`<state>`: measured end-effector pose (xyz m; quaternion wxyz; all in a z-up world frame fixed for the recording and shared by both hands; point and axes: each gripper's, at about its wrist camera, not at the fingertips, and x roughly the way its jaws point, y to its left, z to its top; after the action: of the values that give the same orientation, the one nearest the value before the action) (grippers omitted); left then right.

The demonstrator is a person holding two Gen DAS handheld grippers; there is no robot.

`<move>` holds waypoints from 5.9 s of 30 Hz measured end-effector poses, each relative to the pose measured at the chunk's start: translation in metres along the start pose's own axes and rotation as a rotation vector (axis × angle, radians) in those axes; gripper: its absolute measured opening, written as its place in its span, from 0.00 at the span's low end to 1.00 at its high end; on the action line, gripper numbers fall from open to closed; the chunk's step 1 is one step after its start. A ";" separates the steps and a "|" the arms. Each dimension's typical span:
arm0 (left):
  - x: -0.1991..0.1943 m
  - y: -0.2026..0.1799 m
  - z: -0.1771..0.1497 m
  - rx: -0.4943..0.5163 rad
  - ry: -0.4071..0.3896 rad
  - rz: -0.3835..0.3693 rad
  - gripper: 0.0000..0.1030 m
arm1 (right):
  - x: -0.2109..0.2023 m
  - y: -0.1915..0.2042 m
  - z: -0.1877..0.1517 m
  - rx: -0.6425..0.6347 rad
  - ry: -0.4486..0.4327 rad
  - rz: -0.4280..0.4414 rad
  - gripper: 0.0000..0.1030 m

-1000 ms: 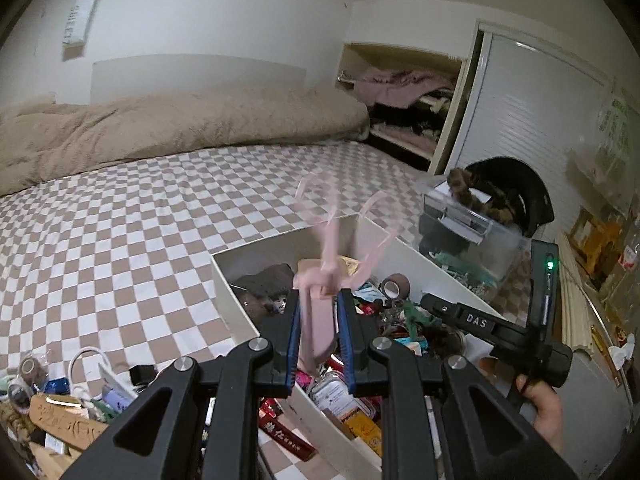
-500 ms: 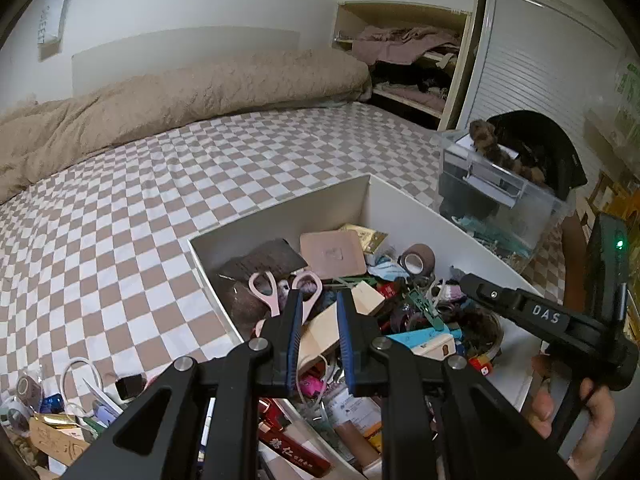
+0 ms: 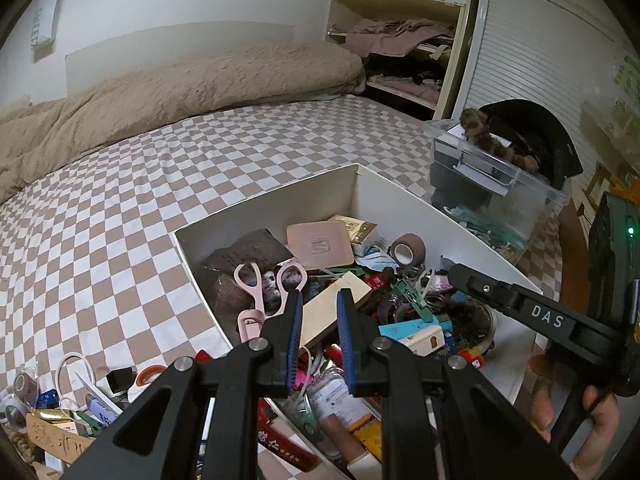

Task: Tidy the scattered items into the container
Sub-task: 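Withdraw both tools from the box back toward the pile, then lower the left tool onto the red cylindrical case in the pile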

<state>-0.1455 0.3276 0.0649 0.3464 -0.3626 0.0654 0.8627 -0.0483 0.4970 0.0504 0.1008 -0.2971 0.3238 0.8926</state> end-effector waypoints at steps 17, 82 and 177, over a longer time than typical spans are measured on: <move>-0.016 -0.004 -0.003 0.037 -0.033 0.034 1.00 | -0.002 0.005 -0.002 -0.045 -0.003 -0.094 0.12; -0.133 0.116 -0.079 -0.201 -0.142 0.341 1.00 | -0.005 0.113 -0.043 -0.343 -0.033 -0.026 1.00; -0.128 0.149 -0.300 -0.311 0.121 0.478 0.81 | 0.007 0.147 -0.281 -0.557 0.363 0.131 1.00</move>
<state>-0.0038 0.0362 -0.0879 0.0691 -0.4363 0.0364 0.8964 0.0217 0.2045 -0.0501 -0.1011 -0.4459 0.0987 0.8839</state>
